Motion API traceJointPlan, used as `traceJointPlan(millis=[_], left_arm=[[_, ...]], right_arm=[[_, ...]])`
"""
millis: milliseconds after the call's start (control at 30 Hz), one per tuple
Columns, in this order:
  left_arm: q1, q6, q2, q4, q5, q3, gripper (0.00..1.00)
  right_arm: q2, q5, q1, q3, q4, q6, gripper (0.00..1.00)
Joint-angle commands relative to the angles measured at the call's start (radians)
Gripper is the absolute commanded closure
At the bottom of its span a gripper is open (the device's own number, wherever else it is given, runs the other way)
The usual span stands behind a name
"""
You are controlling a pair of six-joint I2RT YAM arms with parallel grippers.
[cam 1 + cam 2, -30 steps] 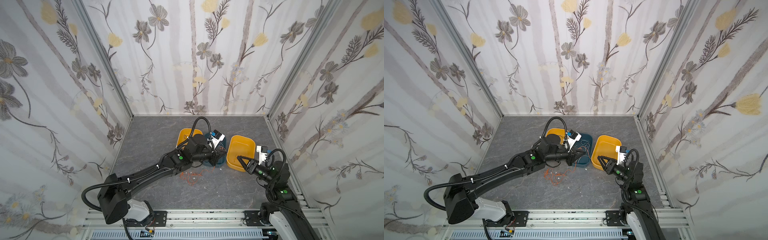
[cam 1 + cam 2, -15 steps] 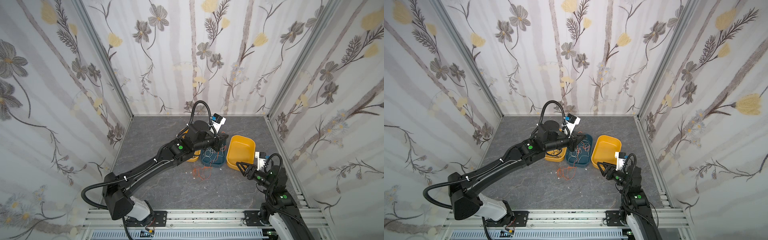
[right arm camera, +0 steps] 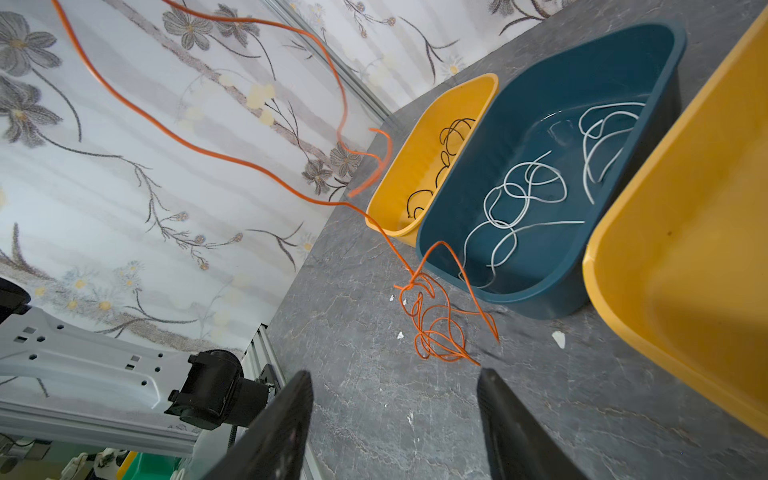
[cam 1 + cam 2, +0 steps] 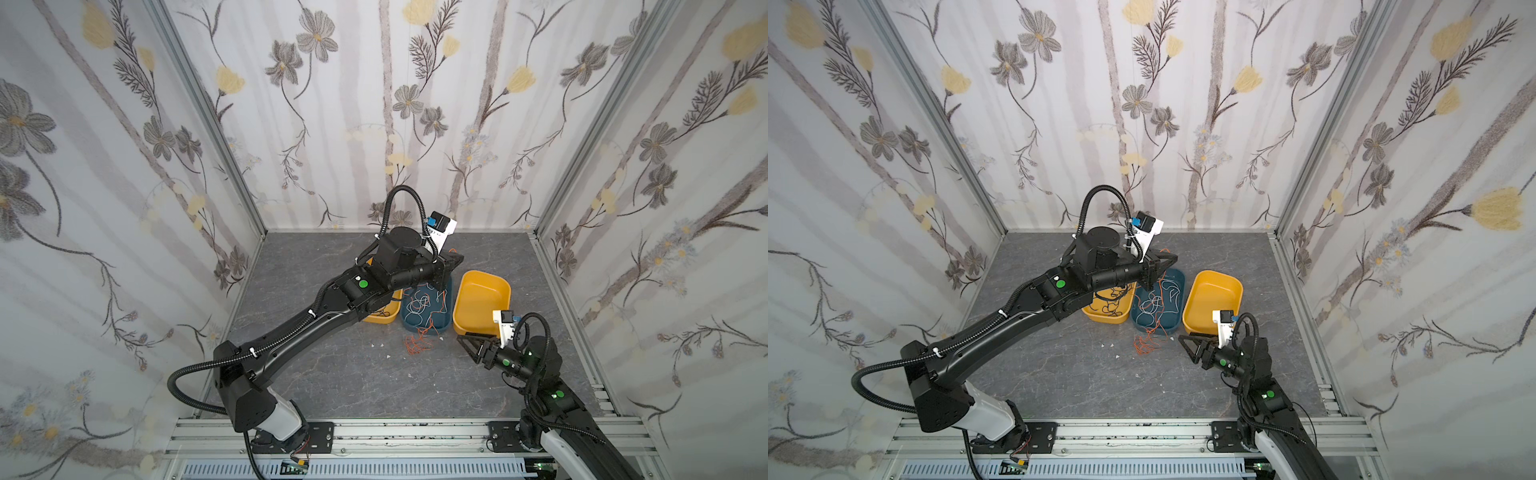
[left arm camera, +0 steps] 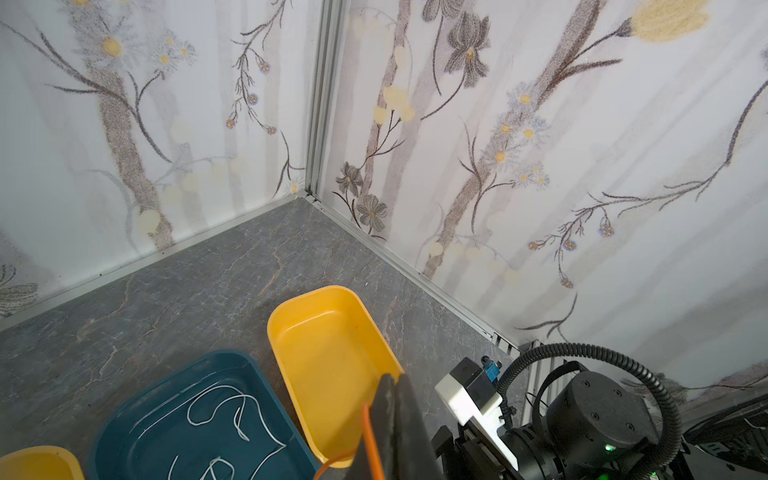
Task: Untangle the cables
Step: 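Lower the right gripper to the orange pile while the left holds the cable raised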
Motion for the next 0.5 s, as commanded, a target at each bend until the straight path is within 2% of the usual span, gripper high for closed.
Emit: traceJointPlan(millis=[0,133,467], left_arm=[[0.001,-0.01,0.004,0.012,-0.005,0.013,1.0],[0.001,-0.02,0.003,0.019,-0.007,0.024,1.0],[0.001,-0.027,-0.009,0.024,-0.006,0.032,1.0]], right_arm=[[0.074,0.132,0.054,-0.004,0.117,-0.012,0.35],[0.254,0.19,0.102,-0.005,0.226,0.037,0.35],[0.682,0.22,0.269,0.085,0.525,0.045,0.34]])
